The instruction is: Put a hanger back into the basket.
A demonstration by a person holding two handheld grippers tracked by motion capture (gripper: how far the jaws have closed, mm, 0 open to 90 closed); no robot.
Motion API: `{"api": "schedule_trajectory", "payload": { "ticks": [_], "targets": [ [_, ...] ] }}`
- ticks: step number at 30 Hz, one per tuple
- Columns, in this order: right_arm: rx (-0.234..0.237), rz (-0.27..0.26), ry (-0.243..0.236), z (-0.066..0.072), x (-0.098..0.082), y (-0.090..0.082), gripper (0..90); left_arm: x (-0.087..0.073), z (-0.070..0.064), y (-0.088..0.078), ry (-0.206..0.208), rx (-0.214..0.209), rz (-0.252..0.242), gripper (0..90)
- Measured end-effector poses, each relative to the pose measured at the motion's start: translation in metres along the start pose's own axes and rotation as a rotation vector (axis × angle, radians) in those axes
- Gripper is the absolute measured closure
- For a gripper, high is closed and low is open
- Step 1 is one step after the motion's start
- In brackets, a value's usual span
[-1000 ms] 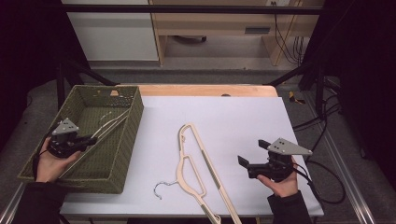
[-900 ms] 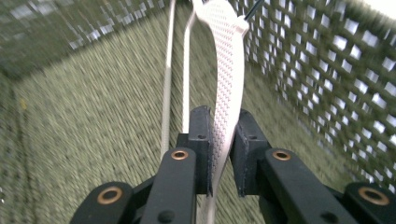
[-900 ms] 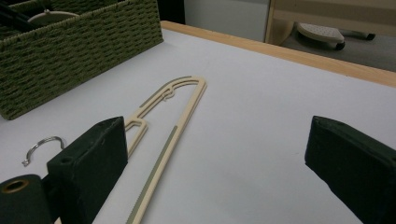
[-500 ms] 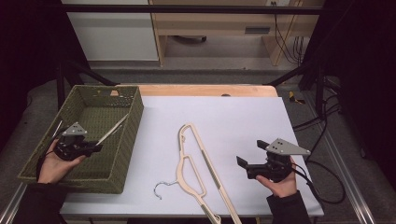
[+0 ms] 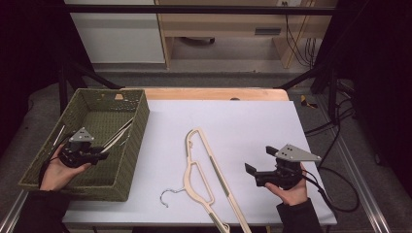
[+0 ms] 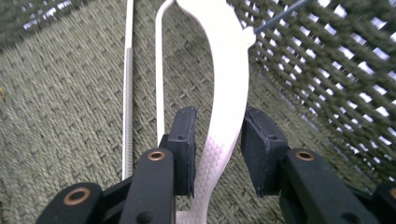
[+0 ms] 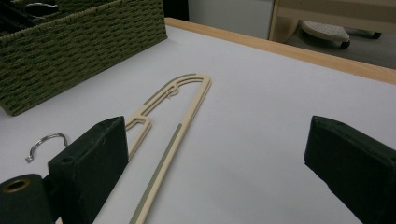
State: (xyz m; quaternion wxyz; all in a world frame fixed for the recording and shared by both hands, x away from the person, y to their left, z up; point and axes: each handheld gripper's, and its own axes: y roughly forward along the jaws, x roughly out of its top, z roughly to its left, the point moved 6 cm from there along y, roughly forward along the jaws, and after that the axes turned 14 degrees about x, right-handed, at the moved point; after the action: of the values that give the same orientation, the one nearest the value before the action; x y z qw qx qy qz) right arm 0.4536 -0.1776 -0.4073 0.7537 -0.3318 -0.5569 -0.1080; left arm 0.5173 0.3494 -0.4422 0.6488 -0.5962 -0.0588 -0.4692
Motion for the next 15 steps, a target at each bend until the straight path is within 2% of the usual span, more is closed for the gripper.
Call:
{"api": "schedule_trajectory", "payload": {
  "ticks": [4,8,10,11,12,13,15],
  "targets": [
    [0.002,0.001,-0.002,0.001,0.001,0.0,6.5,0.002,-0.001,-0.002,0.006,0.014,0.004,60.1],
    [0.005,-0.003,-0.004,0.002,0.001,0.0,6.5,0.005,0.001,-0.005,-0.004,0.034,-0.017,53.1],
    [0.006,-0.006,-0.005,0.002,0.002,-0.001,6.5,0.008,0.003,-0.011,-0.023,0.038,-0.042,50.8],
    [0.005,-0.006,-0.005,0.002,0.002,-0.001,6.4,0.01,0.005,-0.014,-0.036,0.044,-0.069,48.3],
    [0.006,-0.01,-0.004,0.003,0.003,-0.002,6.3,0.014,0.008,-0.023,-0.067,0.045,-0.112,42.5],
    [0.007,-0.011,-0.003,0.003,0.003,-0.002,6.2,0.014,0.008,-0.023,-0.067,0.045,-0.112,39.8],
    [0.008,-0.012,-0.003,0.003,0.003,-0.002,6.2,0.019,0.01,-0.034,-0.096,0.052,-0.172,36.3]
  ]
}}
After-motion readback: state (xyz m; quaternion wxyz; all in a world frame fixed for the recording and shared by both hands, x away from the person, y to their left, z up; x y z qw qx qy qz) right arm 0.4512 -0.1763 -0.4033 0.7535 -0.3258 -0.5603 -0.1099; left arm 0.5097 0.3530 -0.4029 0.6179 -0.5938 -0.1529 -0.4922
